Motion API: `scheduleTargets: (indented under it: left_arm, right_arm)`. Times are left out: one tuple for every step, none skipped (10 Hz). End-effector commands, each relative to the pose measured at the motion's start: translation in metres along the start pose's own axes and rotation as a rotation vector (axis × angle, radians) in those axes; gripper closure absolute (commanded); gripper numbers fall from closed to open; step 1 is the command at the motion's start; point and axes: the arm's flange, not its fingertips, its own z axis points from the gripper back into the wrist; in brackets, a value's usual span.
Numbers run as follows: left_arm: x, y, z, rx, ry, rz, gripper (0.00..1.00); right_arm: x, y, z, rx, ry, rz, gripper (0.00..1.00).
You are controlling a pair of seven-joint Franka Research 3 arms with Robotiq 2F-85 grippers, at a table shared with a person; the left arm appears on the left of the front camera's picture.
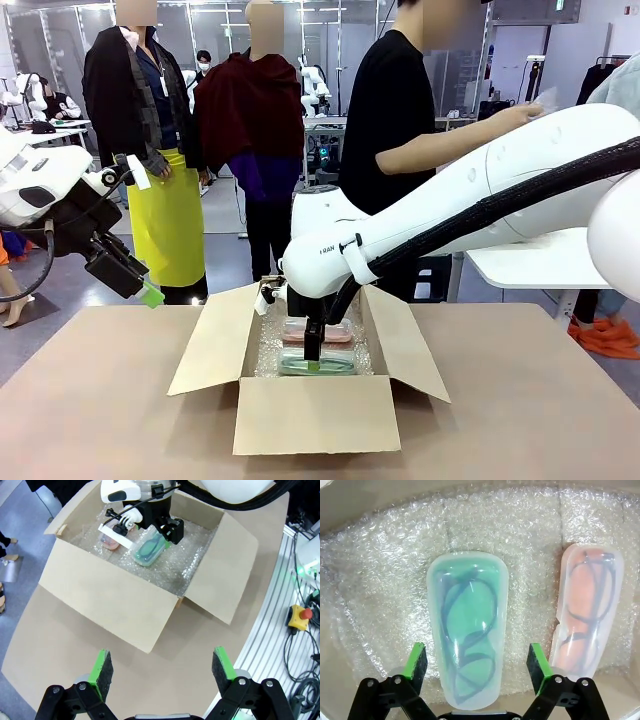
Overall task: Pack the glasses set securely to prepare it for shipping.
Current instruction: Position the Package Box on the left side of the table.
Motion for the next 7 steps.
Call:
scheduleTargets:
  left_arm:
    - [-0.002,0.001,0.001,-0.014,-0.007,-0.013,0.00]
    - [-0.002,0.001,0.001,-0.014,-0.007,-0.013,0.00]
    - [-0.002,0.001,0.001,-0.014,-0.007,-0.013,0.00]
    - [0.000,0.000,0.000,0.000,0.000,0.000,0.00]
    - [0.003,0.018,0.002,-0.017,-0.006,0.081,0.00]
    - [0.006,0.031,0.006,-0.035,-0.039,0.136,0.00]
    - [0.007,0.044,0.007,-0.055,-0.041,0.219,0.00]
  right_arm:
    - [0.001,0.003,0.001,0.006,-0.003,-0.002,0.00]
    - [0.001,0.003,0.001,0.006,-0.003,-0.002,0.00]
    - [0.001,0.003,0.001,0.006,-0.003,-0.002,0.00]
    - [0.000,0.000,0.000,0.000,0.000,0.000,0.00]
    - [-0.004,0.002,0.021,-0.034,0.007,0.007,0.00]
    - [-0.008,0.004,0.036,-0.050,0.016,-0.009,0.00]
    - [-0.016,0.008,0.056,-0.062,-0.013,-0.042,0.00]
